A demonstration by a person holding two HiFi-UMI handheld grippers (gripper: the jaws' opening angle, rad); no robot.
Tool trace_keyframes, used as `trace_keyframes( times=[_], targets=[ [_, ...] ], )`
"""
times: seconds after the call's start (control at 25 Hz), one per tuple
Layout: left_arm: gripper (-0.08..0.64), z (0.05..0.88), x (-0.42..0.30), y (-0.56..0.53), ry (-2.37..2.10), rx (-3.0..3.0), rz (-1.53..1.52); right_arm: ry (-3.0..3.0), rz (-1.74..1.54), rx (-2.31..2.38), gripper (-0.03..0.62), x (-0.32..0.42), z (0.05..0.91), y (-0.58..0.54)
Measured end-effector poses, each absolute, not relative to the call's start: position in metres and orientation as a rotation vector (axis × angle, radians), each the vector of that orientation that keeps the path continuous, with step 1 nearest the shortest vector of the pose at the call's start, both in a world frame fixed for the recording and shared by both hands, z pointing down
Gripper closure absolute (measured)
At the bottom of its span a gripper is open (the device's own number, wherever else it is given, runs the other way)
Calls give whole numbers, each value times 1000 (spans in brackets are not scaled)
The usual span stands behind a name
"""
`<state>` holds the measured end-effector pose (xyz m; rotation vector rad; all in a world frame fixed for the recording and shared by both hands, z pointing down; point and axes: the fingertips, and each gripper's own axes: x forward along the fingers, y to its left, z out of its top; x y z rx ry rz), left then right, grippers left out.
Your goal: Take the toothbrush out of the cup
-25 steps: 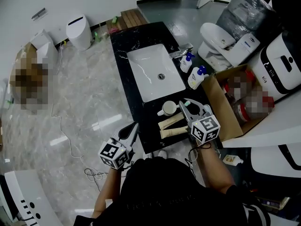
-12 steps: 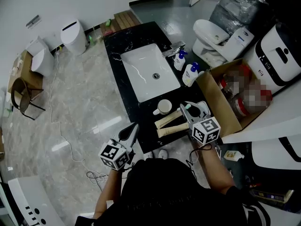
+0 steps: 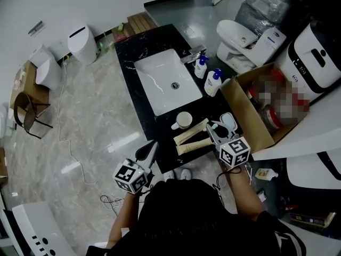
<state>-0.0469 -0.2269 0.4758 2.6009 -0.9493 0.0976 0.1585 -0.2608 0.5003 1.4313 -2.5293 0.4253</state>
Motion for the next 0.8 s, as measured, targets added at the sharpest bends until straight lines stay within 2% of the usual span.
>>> trace_keyframes(
  times=[0.8],
  targets=[
    [551,473,-31,-223,-941,2613,122,-2549,463,1400,555,169,516,-246]
  ],
)
